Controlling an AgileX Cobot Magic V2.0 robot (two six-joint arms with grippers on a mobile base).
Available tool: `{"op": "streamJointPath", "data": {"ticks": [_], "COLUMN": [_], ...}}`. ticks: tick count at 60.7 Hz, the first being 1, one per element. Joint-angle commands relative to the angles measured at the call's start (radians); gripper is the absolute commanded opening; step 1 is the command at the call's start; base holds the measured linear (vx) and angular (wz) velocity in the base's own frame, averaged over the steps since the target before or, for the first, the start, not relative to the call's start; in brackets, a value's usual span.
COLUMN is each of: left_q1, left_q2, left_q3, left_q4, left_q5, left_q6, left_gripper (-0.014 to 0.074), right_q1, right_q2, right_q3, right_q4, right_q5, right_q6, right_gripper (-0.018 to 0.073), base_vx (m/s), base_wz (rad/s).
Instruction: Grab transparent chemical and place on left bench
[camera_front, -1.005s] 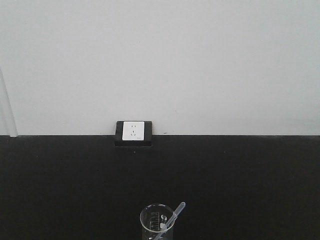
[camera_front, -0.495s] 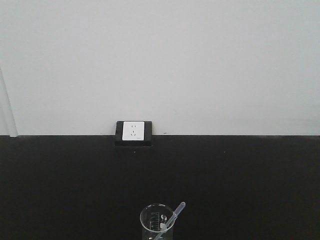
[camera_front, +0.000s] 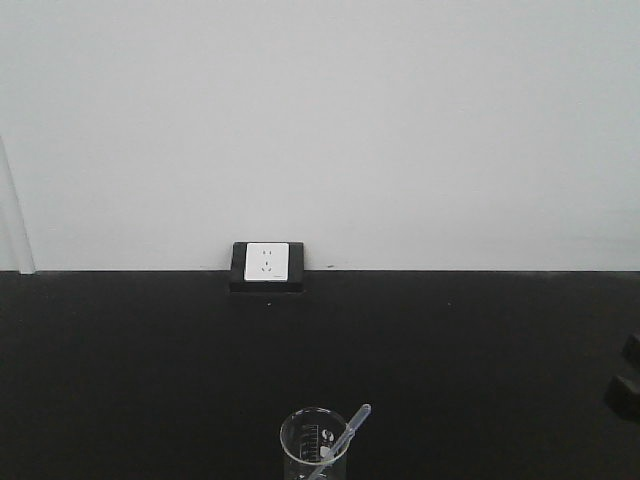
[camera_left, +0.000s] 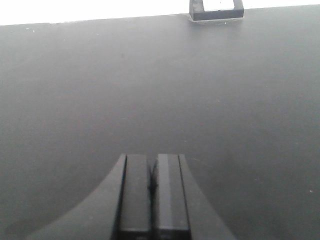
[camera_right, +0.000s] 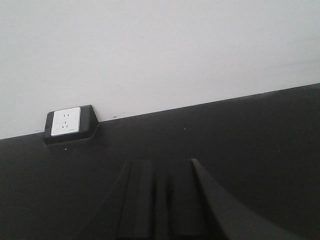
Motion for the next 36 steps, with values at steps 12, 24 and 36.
{"op": "streamJointPath", "data": {"ticks": [12, 24, 36], "left_q1": [-0.002, -0.002, -0.002], "left_q2": [-0.019, -0.019, -0.019], "left_q3": [0.016, 0.016, 0.016], "left_q4": [-0.001, -0.001, -0.001], "left_q5": [-0.078, -0.078, -0.078], "left_q6": [-0.008, -0.008, -0.008], "left_gripper": [-0.0003, -0.0003, -0.0003], "right_q1": [-0.001, 0.074, 0.203], "right_q2": [0.084, 0.198, 0.416], "right_q3": [-0.039, -0.039, -0.039], "right_q4": [-0.048, -0.143, -0.265], "right_q5": [-0.223, -0.258, -0.584], "right_q6": [0.061, 0.354, 0.552], "right_gripper": [0.0545, 0.0597, 0.0551], "base_vx": [0.00, 0.00, 0.00], "base_wz": [0.00, 0.00, 0.00]}}
